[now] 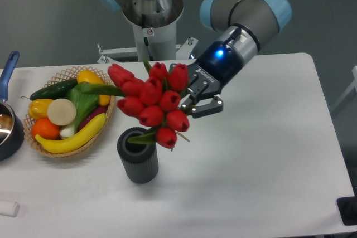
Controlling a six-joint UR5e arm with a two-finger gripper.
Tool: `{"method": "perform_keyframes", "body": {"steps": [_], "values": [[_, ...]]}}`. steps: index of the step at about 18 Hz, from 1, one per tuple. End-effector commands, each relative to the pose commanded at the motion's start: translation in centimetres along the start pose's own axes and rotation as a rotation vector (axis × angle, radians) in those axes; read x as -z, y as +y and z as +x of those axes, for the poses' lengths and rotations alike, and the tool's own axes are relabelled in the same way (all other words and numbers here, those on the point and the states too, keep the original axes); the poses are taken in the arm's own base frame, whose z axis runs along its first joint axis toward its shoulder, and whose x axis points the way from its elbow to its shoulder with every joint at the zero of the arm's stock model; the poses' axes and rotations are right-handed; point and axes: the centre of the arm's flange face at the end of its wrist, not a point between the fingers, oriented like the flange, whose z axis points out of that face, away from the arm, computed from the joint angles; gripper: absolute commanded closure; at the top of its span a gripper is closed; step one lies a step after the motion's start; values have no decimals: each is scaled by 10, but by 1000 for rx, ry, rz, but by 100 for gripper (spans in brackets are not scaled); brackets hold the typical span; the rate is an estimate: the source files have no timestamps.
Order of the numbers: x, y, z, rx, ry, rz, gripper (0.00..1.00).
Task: Insert the flowers into the vase
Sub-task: 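Position the tulip stems above the vase opening and lower them in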
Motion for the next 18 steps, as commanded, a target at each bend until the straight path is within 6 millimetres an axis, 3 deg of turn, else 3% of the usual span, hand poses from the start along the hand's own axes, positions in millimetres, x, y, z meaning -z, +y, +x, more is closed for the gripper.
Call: {"method": "perform_keyframes", "body": {"steps": [3,6,18], "values": [[-11,-3,8,-5,21,1,75],[-27,7,21,18,55,-2,75],[-41,39,30,71,84,-10,74]]}}
